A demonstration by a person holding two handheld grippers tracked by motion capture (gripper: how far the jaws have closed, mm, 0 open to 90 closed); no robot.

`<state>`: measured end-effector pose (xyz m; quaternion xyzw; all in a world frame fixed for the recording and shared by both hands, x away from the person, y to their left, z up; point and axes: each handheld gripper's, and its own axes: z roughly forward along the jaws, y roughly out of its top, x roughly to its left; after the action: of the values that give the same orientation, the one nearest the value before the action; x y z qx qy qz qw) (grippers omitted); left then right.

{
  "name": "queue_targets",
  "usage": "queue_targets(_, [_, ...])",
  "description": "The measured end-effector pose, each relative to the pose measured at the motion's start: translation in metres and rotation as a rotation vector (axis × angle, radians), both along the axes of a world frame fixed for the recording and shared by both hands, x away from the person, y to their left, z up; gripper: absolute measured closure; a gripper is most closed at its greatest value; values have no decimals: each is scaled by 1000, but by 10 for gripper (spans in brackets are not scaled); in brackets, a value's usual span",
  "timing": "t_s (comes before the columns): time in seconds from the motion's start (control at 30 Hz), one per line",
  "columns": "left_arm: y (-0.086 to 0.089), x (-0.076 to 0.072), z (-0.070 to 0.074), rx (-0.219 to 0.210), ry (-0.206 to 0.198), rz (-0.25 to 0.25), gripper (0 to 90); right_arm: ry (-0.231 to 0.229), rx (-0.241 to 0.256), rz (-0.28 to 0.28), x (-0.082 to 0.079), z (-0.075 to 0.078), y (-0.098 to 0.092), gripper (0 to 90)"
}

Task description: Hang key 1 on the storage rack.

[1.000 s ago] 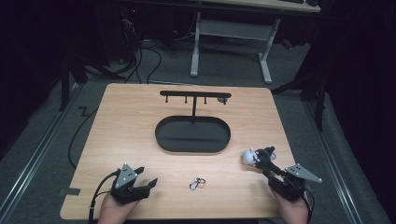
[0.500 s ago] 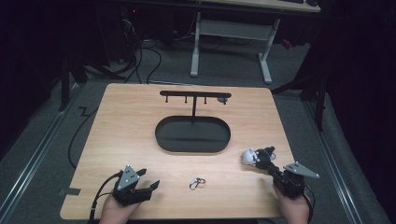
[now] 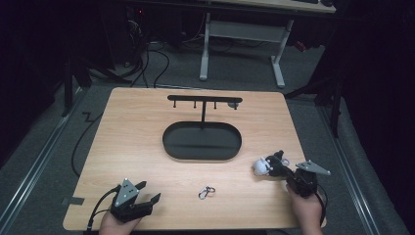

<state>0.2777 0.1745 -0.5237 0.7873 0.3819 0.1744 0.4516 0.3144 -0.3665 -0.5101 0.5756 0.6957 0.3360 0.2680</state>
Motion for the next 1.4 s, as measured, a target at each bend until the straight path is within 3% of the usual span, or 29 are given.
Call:
queue_targets(0.37, [9,-13,-1,0,1,20,317,-5,-22,35,35,-9,8,900])
queue_targets(0.7, [14,-18,-1,-9,1,32,317,-15,6,163,44,-12,31,900])
queue_targets(0.73, [14,-18,-1,-10,0,31,317,-21,13,194,44,-12,36,895])
queue_targets(0.8, [13,-18,0,-7,-1,28,317,-34,-7,197,43,-9,40,884])
queue_targets(0.9, [12,-17,-1,-8,-2,23,317,-89,25,201,32,10,47,883])
queue_targets(0.93, [12,-17,-1,-8,-2,23,317,-89,25,201,32,10,47,883])
queue_targets(0.97, [11,-16,-1,-7,0,20,317,-118,55,243,23,20,57,895])
queue_targets(1.03, [10,-15,-1,-6,-1,18,317,-129,56,296,15,24,72,900])
queue_targets(1.07, [10,-15,-1,-6,-1,18,317,-129,56,296,15,24,72,900])
queue_targets(1.13, [10,-15,0,-6,-2,17,317,-149,61,368,1,30,95,900])
queue_targets(1.23, [8,-15,1,-6,-8,9,317,-141,71,411,-6,31,108,900])
queue_targets(1.3, [7,-12,3,-13,-10,0,317,-86,47,448,-8,21,121,900])
queue_targets(1.4, [5,-10,4,-16,-15,-9,317,-48,16,442,-7,13,122,900])
